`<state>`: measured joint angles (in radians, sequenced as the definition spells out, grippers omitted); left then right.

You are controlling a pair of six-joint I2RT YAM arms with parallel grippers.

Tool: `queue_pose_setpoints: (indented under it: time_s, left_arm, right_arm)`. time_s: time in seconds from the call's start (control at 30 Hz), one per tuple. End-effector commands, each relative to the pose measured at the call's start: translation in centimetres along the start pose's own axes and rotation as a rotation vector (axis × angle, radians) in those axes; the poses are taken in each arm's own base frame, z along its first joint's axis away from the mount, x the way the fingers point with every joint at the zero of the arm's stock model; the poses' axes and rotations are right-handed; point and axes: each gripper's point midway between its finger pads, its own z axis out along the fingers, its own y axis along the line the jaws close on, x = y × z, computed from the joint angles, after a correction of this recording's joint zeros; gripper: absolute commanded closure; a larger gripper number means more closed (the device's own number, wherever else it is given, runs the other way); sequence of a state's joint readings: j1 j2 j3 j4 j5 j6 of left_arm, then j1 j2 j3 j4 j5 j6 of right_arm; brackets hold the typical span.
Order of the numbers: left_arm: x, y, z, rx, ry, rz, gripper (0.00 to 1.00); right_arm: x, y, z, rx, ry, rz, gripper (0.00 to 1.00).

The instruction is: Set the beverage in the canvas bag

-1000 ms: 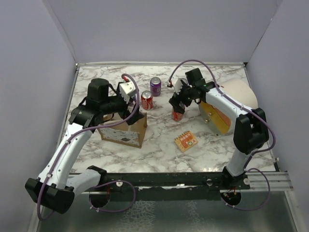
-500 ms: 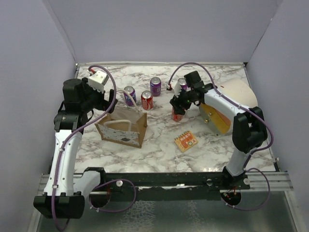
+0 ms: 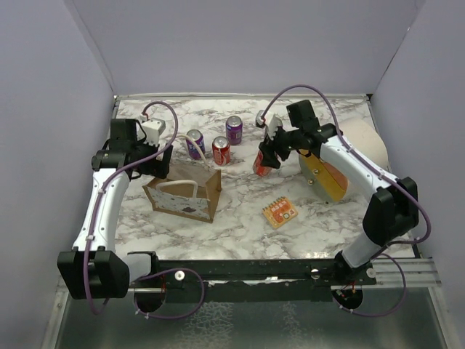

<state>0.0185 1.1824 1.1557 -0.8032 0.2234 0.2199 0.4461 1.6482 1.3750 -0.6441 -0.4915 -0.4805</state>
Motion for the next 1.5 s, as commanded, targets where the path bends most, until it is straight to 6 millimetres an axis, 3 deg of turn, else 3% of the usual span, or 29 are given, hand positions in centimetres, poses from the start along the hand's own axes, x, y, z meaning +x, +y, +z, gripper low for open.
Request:
queue_pose_setpoints:
  time_s: [0.0,0.17,0.4,0.7,0.83,1.1,1.3,1.47]
  left_arm:
    - [1.3,-0.1,0.1,0.019,0.079,-0.006,0.07]
    - [1.7,-2.2,1.5,0.153,0.11,-0.053,0.15]
    - [0.2,-6.6,2.4,0.397,0.038,-0.08,0.23]
    - [1.6,-15.0,3.0,0.665,0.122,-0.041,0.23]
    - [1.8,-18.3,2.1,0.762,0.133,0.033,0.19]
    - [1.5,-18.1,0.1,0.751,0.069,0.114,0.18]
    - [0.6,-15.2,0.7,0.545,-0.031,0.195,0.18]
    - [-0.6,-14.4,1.2,0.498,-0.077,0.242,0.24]
  right_arm:
    - [-5.6,1.2,-3.2,-0.011,-0.16,-0.074,0.74]
    - [-6.4,1.0,-4.2,0.031,-0.179,-0.099,0.74]
    - [-7.3,2.3,-4.7,-0.041,-0.213,-0.138,0.74]
    - [-9.5,3.4,-6.0,-0.112,-0.256,-0.187,0.74]
    - [-10.3,4.8,-7.1,-0.167,-0.291,-0.219,0.74]
    - [-11.3,8.2,-10.5,-0.261,-0.363,-0.292,0.77]
    - [-12.9,8.1,-12.7,-0.204,-0.393,-0.341,0.79]
    - [-13.1,10.5,-13.6,-0.28,-0.406,-0.365,0.79]
